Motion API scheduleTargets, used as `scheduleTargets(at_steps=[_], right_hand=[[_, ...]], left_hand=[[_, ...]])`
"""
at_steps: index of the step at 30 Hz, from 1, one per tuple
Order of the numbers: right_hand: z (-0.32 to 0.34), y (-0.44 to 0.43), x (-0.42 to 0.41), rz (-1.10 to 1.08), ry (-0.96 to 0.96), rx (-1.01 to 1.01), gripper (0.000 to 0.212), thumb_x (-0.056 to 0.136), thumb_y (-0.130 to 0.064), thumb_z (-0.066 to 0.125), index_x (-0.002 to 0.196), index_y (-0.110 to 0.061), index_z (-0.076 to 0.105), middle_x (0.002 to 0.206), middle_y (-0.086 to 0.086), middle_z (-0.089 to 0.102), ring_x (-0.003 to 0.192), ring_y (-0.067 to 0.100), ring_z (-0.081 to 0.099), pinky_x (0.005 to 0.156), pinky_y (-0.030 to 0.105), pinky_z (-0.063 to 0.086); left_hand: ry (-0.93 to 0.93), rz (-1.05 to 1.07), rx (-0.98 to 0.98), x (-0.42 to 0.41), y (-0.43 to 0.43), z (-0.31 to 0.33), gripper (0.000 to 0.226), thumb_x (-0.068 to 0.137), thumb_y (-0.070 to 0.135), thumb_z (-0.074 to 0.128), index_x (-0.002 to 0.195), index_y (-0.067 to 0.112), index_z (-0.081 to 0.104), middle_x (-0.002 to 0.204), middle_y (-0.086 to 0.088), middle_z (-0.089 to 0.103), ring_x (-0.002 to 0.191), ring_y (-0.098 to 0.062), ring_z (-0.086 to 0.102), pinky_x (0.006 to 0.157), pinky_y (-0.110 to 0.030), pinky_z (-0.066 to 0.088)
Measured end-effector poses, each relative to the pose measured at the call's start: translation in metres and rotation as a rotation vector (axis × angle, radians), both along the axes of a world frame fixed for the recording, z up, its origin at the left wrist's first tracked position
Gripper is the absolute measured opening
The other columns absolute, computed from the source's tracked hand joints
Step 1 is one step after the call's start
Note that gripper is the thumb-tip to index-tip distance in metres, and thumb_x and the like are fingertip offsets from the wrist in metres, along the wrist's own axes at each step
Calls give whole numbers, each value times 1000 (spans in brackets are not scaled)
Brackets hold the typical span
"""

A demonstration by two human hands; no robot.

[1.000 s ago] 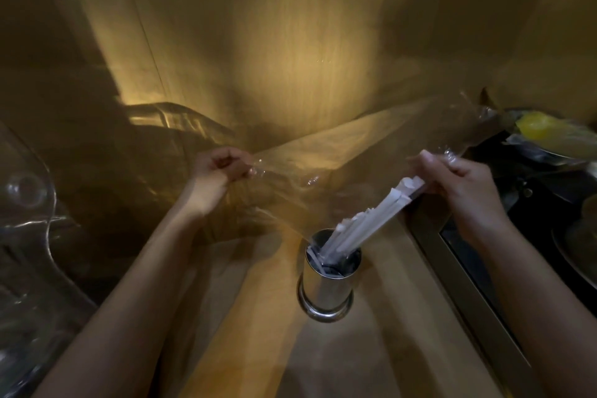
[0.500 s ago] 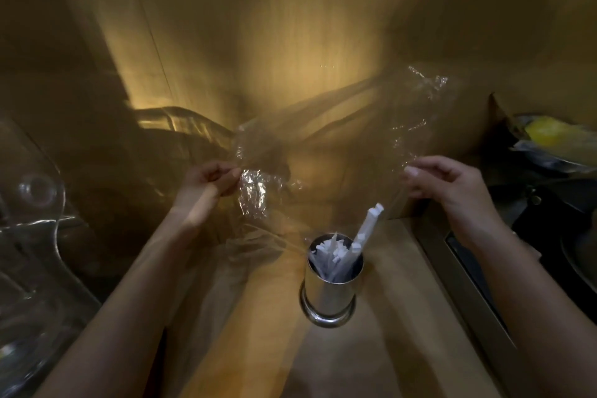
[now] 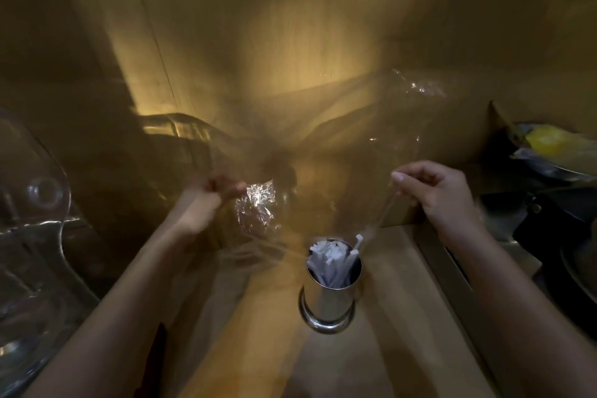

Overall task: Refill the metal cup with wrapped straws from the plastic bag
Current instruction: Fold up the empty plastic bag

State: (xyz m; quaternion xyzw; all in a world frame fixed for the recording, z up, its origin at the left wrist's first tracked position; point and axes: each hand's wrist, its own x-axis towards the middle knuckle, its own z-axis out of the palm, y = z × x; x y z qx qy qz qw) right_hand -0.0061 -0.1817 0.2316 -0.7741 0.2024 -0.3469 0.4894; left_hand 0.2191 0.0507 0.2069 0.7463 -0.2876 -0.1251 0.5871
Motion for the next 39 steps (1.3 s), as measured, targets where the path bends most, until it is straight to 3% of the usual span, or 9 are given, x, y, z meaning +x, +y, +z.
scheduleTargets(at_steps=[5,11,14,18,21,24,31,36,39], right_hand=[[-5,-4,3,-70,-75,29,6,84,-18,62,86,-21,67,85,-4,68,74,-7,62,63,8,48],[-10,-8,14,-124,-240,180,12,85,-20,62,77,-28,67,75,-11,71,75,0,65,65,14,51],[-12,-10,26,-63,-248,247,12,85,-14,62,81,-24,63,79,-5,69,76,5,65,69,16,49],[-20,-12,32,-26,-214,342,30,79,-3,67,102,-19,55,83,-7,67,69,-5,65,65,10,51],[-28,-17,29,-36,-161,257,18,78,-4,67,80,-22,66,71,-8,68,70,5,64,61,8,49],[-27,-21,27,-37,-141,225,15,79,-12,69,71,-26,70,67,-10,70,67,-1,63,66,14,50],[-48,-20,30,80,-203,561,7,65,-20,73,70,-17,70,68,4,74,62,14,67,53,21,54],[-54,-26,24,-23,-199,485,7,65,-21,75,71,-17,72,64,3,70,62,18,61,59,28,51],[-53,-25,26,-23,-211,391,2,73,-19,72,71,-20,72,60,-2,70,58,10,61,60,25,50]], left_hand=[[-6,-13,-4,0,-3,10,8,80,9,67,77,17,67,76,2,69,86,-19,61,85,-28,44],[-106,97,-192,-4,-13,21,32,80,-14,52,80,15,64,56,29,66,58,13,59,64,-9,46],[-109,-43,-57,-12,-24,26,16,83,1,60,73,12,64,51,22,66,53,9,57,64,-15,43],[15,-52,-158,-13,-28,21,12,84,6,61,75,14,64,55,15,69,57,4,63,64,-15,49],[75,-20,-221,-11,-26,16,12,87,14,58,81,14,68,60,13,70,60,1,64,63,-11,51],[171,28,-263,-5,-23,15,29,90,22,55,65,25,70,63,8,66,63,-9,61,72,-25,52],[261,66,-320,-8,-28,9,21,91,21,54,71,20,59,51,9,65,51,-6,63,54,-21,54],[400,-87,-184,-12,-17,1,14,74,21,69,86,17,64,69,5,75,68,-13,66,57,-23,54],[299,6,-175,-10,-16,-5,4,83,15,63,79,14,63,60,7,73,43,1,56,38,-11,42]])
